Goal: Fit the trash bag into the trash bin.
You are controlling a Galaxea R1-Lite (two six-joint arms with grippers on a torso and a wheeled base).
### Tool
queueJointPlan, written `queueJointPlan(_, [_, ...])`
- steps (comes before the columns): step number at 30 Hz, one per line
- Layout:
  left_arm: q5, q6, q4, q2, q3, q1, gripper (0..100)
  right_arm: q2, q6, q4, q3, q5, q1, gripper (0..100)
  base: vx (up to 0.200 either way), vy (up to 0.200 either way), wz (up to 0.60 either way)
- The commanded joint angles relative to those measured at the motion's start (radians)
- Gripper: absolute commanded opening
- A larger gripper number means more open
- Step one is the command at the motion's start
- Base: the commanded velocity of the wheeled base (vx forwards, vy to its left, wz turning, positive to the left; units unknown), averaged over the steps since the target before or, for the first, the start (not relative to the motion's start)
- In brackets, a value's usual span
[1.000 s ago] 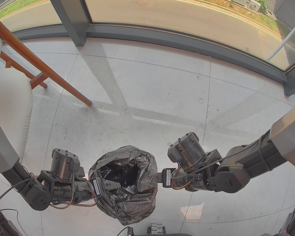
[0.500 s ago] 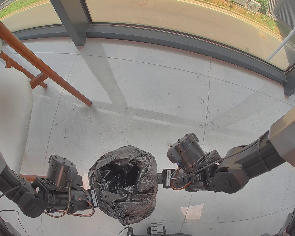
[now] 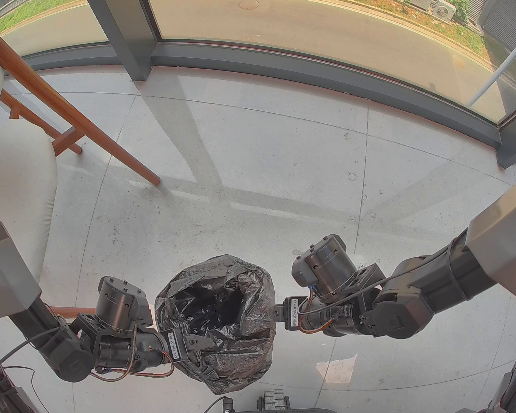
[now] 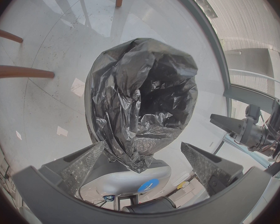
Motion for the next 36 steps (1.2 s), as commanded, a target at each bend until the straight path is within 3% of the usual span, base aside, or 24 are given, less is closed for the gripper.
queueJointPlan(1, [0.000,0.000,-0.002,0.040,-0.007,0.000,100,0.001,0.000,0.000,0.000,0.001,0.000,100,0.000,0.000,0.00])
queueJointPlan(22, [0.000,0.000,0.070,-0.046,0.019,0.002,100,-0.001,-0.001,0.000,0.001,0.001,0.000,100,0.000,0.000,0.00])
queueJointPlan(36, [0.009,-0.007,0.046,0.006,-0.060,0.005,100,0.001,0.002,0.000,0.001,0.001,0.002,100,0.000,0.000,0.00])
